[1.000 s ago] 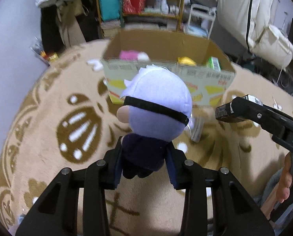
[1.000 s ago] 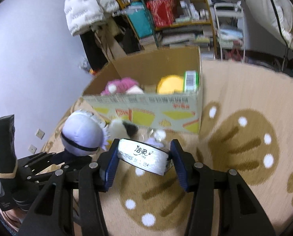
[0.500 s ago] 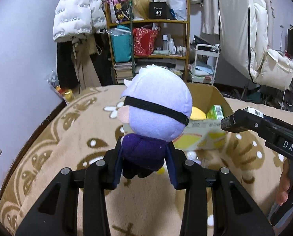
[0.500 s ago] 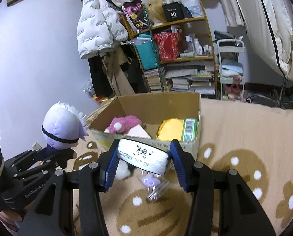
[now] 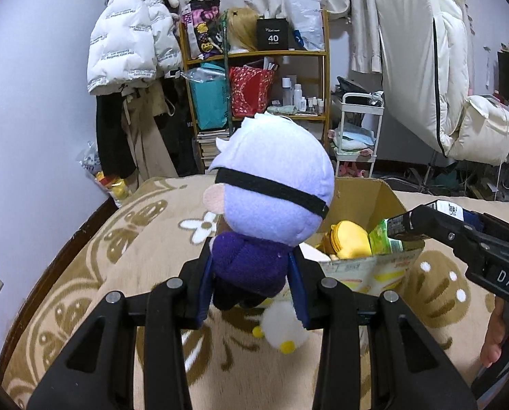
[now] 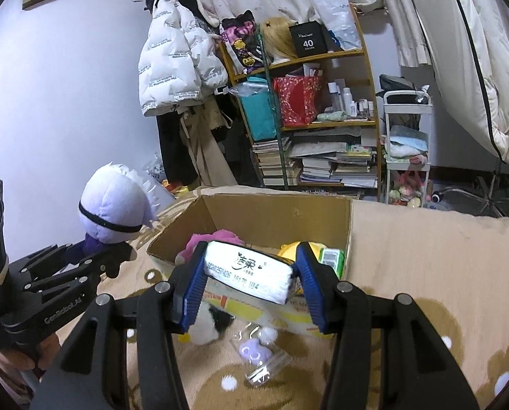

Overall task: Organize soft objects
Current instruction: 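Lift the doll and white tissue pack and carry both over the box, then open both grippers to drop the doll and tissue pack into the box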

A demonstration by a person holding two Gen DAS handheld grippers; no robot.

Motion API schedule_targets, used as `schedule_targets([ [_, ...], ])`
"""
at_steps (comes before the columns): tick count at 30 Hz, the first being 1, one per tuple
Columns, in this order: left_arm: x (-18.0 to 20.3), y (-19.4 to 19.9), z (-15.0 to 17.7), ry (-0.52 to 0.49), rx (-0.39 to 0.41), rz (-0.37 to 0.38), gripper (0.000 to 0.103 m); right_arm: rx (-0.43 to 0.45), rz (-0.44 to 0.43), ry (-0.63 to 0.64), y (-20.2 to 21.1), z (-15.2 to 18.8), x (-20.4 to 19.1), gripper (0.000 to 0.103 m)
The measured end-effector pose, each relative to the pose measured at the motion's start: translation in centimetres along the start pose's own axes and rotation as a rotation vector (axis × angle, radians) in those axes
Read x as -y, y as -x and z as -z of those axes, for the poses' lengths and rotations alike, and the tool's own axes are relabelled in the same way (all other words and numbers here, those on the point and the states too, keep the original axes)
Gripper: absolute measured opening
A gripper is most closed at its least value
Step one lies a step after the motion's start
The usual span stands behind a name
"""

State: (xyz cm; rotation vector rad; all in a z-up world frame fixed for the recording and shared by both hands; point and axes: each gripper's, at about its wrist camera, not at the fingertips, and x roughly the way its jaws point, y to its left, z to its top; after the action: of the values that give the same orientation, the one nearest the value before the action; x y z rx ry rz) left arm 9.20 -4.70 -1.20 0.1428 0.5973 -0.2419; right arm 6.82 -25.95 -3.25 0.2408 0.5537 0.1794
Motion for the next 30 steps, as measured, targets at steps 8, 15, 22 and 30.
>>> schedule_targets([
  [8, 0.3, -2.6, -0.7, -0.012, -0.025, 0.015, 0.037, -0.010, -0.011, 0.013, -1.8, -0.7, 0.2, 0.054],
  [15, 0.6, -4.3, -0.8, -0.003, -0.045, 0.056, 0.038, -0.017, -0.013, 0.002, -3.2, -1.1, 1.0, 0.054],
  [22, 1.9, -5.8, -0.7, -0.042, -0.075, 0.095, 0.044, -0.031, -0.015, -0.049, -4.3, -1.2, 2.7, 0.054],
  [30, 2.5, -6.5, -0.2, -0.079, -0.105, 0.064, 0.055, -0.078, -0.013, -0.075, -5.5, -0.6, 3.2, 0.056],
])
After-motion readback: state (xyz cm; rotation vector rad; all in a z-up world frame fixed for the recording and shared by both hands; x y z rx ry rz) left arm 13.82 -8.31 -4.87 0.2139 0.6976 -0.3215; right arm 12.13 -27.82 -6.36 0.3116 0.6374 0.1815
